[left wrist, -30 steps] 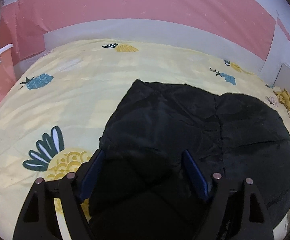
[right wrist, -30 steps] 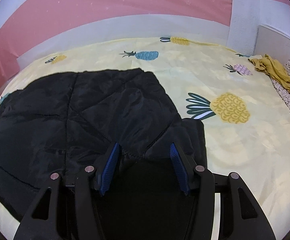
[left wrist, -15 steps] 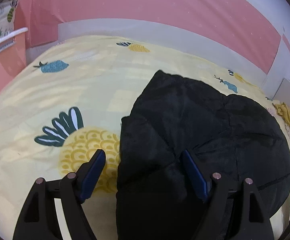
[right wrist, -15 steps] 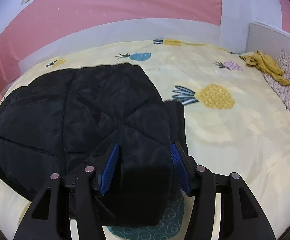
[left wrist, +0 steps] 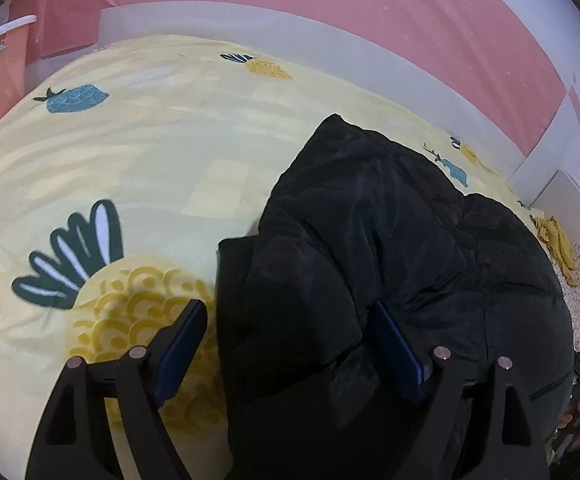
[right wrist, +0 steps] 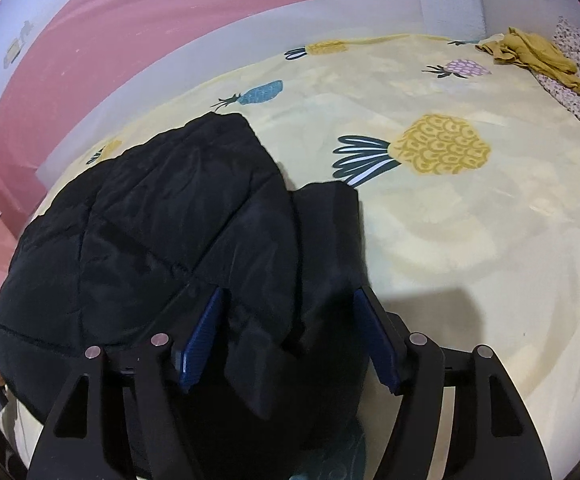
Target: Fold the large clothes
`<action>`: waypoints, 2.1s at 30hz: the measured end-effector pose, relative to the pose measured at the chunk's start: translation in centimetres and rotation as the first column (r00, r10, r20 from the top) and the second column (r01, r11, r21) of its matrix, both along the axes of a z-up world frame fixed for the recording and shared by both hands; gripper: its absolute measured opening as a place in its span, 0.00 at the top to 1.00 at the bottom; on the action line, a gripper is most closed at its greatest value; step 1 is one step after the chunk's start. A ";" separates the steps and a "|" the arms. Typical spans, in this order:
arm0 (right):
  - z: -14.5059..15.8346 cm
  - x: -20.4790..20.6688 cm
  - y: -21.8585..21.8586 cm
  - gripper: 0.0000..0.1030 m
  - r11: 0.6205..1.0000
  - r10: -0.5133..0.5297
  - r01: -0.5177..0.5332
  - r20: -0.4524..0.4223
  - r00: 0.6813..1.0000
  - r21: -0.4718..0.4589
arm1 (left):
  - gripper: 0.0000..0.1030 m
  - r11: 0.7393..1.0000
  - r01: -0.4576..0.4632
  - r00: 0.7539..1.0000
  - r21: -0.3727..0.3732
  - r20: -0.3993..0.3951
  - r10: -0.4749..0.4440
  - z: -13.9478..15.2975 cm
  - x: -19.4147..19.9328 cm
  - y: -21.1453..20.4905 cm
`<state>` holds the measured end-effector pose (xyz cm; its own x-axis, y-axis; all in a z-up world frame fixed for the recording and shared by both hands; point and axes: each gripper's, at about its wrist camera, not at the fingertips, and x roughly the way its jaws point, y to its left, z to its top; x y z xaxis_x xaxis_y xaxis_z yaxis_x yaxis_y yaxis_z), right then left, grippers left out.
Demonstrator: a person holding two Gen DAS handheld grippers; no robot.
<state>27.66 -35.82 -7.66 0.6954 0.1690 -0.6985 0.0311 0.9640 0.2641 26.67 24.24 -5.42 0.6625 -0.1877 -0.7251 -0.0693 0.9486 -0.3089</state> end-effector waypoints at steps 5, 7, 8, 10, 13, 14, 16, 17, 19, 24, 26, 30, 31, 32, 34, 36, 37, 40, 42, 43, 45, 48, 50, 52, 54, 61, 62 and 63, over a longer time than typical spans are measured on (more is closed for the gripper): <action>-0.6 0.3 -0.9 0.29 0.998 -0.006 0.008 -0.026 1.000 0.063 | 0.16 0.999 0.022 1.000 -0.026 0.001 -0.022 0.4 0.1 0.7; -1.0 0.1 -1.4 0.29 0.995 0.007 -0.003 -0.040 0.999 0.098 | 0.15 0.998 0.033 0.999 -0.060 0.007 -0.032 0.3 -0.2 1.7; -1.3 0.0 -1.5 0.29 0.993 0.015 -0.010 -0.046 0.999 0.115 | 0.14 0.996 0.039 0.999 -0.085 0.003 -0.039 0.1 -0.4 2.1; -1.7 0.0 -1.6 0.29 0.989 0.027 -0.018 -0.060 0.998 0.147 | 0.12 0.989 0.049 0.999 -0.141 -0.010 -0.051 -0.8 -0.4 2.9; -2.0 0.3 -1.7 0.29 0.984 0.037 -0.022 -0.077 0.996 0.176 | 0.10 0.978 0.052 0.998 -0.204 -0.026 -0.058 -1.8 0.1 3.3; -2.1 0.5 -1.6 0.29 0.984 0.043 -0.028 -0.082 0.996 0.176 | 0.09 0.973 0.054 0.997 -0.223 -0.035 -0.064 -2.2 0.6 3.4; -2.1 1.1 -1.4 0.29 0.984 0.052 -0.036 -0.089 0.995 0.173 | 0.06 0.963 0.055 0.996 -0.264 -0.054 -0.072 -2.8 1.7 3.5; -2.2 1.4 -1.4 0.29 0.984 0.056 -0.039 -0.092 0.994 0.174 | 0.06 0.962 0.058 0.996 -0.266 -0.056 -0.076 -2.9 2.0 3.4; -2.4 2.0 -1.4 0.29 0.982 0.059 -0.040 -0.097 0.994 0.185 | 0.04 0.965 0.078 0.994 -0.249 -0.061 -0.096 -2.9 2.8 2.7; -2.7 2.5 -1.8 0.29 0.974 0.068 -0.043 -0.109 0.992 0.222 | 0.04 0.960 0.112 0.988 -0.256 -0.072 -0.134 -2.9 3.6 1.6; -2.6 2.3 -1.7 0.29 0.972 0.066 -0.037 -0.119 0.991 0.231 | 0.04 0.956 0.116 0.988 -0.269 -0.065 -0.138 -2.9 3.3 1.6; -2.7 1.7 -1.6 0.29 0.965 0.107 -0.073 -0.125 0.986 0.251 | 0.04 0.941 0.156 0.984 -0.300 -0.039 -0.176 -3.4 1.8 1.9; -2.8 1.7 -1.8 0.29 0.961 0.116 -0.080 -0.123 0.986 0.265 | 0.04 0.939 0.164 0.982 -0.303 -0.036 -0.183 -3.5 1.9 2.0; -3.0 2.1 -1.8 0.28 0.957 0.123 -0.084 -0.124 0.985 0.277 | 0.04 0.937 0.164 0.982 -0.309 -0.043 -0.186 -3.6 2.2 2.1; -3.0 3.1 -1.7 0.27 0.953 0.137 -0.098 -0.117 0.984 0.287 | 0.02 0.936 0.172 0.979 -0.309 -0.055 -0.198 -3.5 3.0 2.1; -3.2 4.4 -1.6 0.27 0.945 0.145 -0.105 -0.108 0.984 0.310 | 0.01 0.936 0.176 0.977 -0.304 -0.059 -0.203 -3.4 3.7 2.0; -3.3 4.8 -1.6 0.27 0.940 0.146 -0.104 -0.108 0.983 0.324 | 0.01 0.935 0.176 0.977 -0.306 -0.060 -0.204 -3.4 3.9 2.1; -3.3 4.8 -1.4 0.29 0.940 0.155 -0.112 -0.110 0.982 0.324 | 0.02 0.933 0.176 0.978 -0.313 -0.051 -0.201 -3.3 3.2 2.2; -3.4 3.9 -1.5 0.33 0.929 0.181 -0.133 -0.109 0.977 0.346 | 0.02 0.927 0.195 0.975 -0.320 -0.040 -0.218 -3.7 1.6 2.6; -3.5 3.9 -1.6 0.35 0.921 0.193 -0.142 -0.107 0.975 0.361 | 0.02 0.923 0.209 0.972 -0.324 -0.034 -0.231 -3.8 1.2 2.8; -3.8 3.9 -1.9 0.35 0.911 0.207 -0.154 -0.102 0.973 0.384 | 0.02 0.922 0.212 0.971 -0.324 -0.034 -0.236 -4.0 1.4 3.0; -3.9 5.1 -1.6 0.37 0.913 0.203 -0.148 -0.109 0.973 0.380 | 0.02 0.929 0.205 0.972 -0.309 -0.051 -0.231 -3.8 2.1 2.7; -4.0 5.5 -1.4 0.43 0.912 0.201 -0.146 -0.107 0.974 0.384 | 0.02 0.934 0.199 0.972 -0.297 -0.058 -0.226 -3.6 2.2 2.5; -3.7 5.1 -1.2 0.54 0.910 0.214 -0.163 -0.097 0.972 0.381 | 0.10 0.937 0.204 0.972 -0.284 -0.057 -0.228 -3.4 1.8 2.4; -3.1 4.3 -0.9 0.60 0.917 0.211 -0.164 -0.093 0.973 0.364 | 0.20 0.939 0.208 0.971 -0.275 -0.054 -0.232 -2.9 1.4 2.0; -0.2 3.0 0.5 0.72 0.948 0.171 -0.145 -0.070 0.983 0.285 | 0.64 0.977 0.189 0.981 -0.098 -0.036 -0.193 1.2 -0.3 -0.1; 0.4 2.7 0.7 0.73 0.952 0.168 -0.145 -0.061 0.984 0.271 | 0.65 0.981 0.185 0.982 -0.063 -0.026 -0.187 2.0 -0.7 -0.5; 1.1 2.2 0.8 0.74 0.956 0.165 -0.147 -0.050 0.985 0.256 | 0.67 0.982 0.182 0.983 -0.038 -0.018 -0.183 2.7 -1.1 -0.8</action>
<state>29.87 -35.06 -6.57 0.5971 0.4467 -0.6662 -0.0871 0.8618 0.4998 25.55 23.46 -2.75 0.5989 -0.3306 -0.7294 0.0972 0.9341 -0.3436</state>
